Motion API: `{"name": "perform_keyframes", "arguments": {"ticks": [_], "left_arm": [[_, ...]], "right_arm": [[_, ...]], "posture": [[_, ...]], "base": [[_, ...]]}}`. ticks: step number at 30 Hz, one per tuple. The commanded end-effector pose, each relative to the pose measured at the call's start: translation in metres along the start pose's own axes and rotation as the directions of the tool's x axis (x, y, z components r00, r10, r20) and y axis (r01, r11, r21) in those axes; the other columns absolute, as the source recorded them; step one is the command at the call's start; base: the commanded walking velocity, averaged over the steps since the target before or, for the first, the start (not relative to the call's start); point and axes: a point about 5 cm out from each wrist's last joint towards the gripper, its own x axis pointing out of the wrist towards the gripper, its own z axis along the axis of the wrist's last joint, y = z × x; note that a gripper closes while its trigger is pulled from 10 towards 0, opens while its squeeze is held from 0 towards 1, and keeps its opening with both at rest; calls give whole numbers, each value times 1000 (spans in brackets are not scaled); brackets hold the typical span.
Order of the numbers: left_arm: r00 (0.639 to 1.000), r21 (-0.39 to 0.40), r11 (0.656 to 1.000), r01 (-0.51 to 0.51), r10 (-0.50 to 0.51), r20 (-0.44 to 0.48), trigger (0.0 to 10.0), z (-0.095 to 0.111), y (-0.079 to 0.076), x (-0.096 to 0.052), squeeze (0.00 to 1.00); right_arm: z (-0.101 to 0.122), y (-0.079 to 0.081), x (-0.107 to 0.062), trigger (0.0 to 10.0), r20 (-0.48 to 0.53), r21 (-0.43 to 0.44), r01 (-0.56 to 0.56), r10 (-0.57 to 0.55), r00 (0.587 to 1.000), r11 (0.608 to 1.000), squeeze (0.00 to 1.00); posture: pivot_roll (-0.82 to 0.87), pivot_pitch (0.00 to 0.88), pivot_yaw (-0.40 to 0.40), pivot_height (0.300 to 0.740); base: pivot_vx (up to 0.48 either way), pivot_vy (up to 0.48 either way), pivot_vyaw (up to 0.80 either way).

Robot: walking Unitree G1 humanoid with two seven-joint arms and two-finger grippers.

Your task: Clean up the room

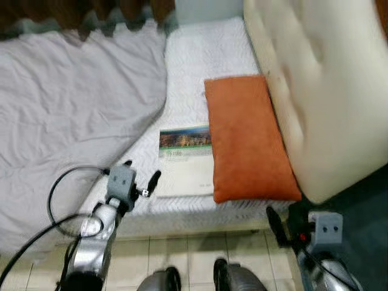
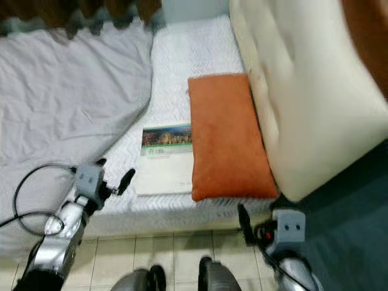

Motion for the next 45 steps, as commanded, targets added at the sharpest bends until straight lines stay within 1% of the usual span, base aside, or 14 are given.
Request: {"name": "perform_keyframes", "arguments": {"ticks": [1,3,4,5,6,7,9,11,16,18,22,25,36,45], "left_arm": [[1000,-1,1000,15,-15,28,10000,9,-10,-2,1000],[998,-27,1000,-14,15,56,10000,12,-20,-9,1000],[998,-56,998,-35,38,59,10000,13,-26,-14,376],[997,-83,995,-53,58,53,10000,12,-29,-17,0],[994,-171,980,-104,108,13,10000,4,-32,-17,0],[994,-171,980,-104,108,13,10000,4,-32,-17,0],[993,-212,970,-118,113,-36,10000,-5,-33,-11,0],[993,-179,979,-95,81,-87,10000,-14,-31,-3,0],[986,-170,981,-93,67,-153,10000,-24,-24,-4,0],[985,-170,981,-96,69,-159,10000,-24,-23,-5,0],[984,-184,975,-126,99,-150,10000,-23,-24,-24,0],[982,-207,968,-144,113,-154,10000,-23,-24,-31,0],[979,-189,974,-127,92,-184,10000,-22,-13,-25,0],[976,-225,964,-140,96,-197,10000,-25,-17,-25,0]], "right_arm": [[-4,-2,1,10000,-3,13,22,-22,1000,1000,0],[1,-1,13,10000,34,8,23,-24,999,1000,0],[5,0,20,10000,67,6,29,-29,997,1000,0],[9,1,25,10000,93,6,38,-38,995,999,0],[14,1,30,10000,121,0,64,-64,991,998,0],[14,1,30,10000,121,0,64,-64,991,998,0],[11,2,36,10000,116,-8,64,-62,991,998,0],[11,4,45,10000,115,-26,50,-47,992,998,0],[14,4,52,10000,126,-52,32,-25,992,998,0],[14,3,52,10000,126,-49,37,-30,992,998,0],[8,-3,35,10000,132,-29,53,-49,990,998,0],[0,-1,28,10000,108,-24,41,-39,993,999,0],[-1,8,38,10000,103,-46,-15,19,994,999,0],[-3,8,39,10000,92,-60,-34,39,995,998,0]], "posture": [[-35,0,35,732],[-26,0,31,732],[-25,0,23,732],[-22,0,19,732],[-18,0,9,732],[-18,0,9,732],[-20,0,-2,732],[-21,0,-4,732],[-38,0,4,732],[-44,0,5,732],[-50,0,11,732],[-43,0,14,732],[-32,0,10,732],[-31,0,-2,732]], "base": [[0,0,0],[0,0,0],[0,0,0],[0,0,0],[0,0,0],[0,0,0],[0,238,0],[0,476,0],[0,475,0],[0,476,0],[0,476,0],[0,476,0],[0,476,0],[0,479,0]]}}
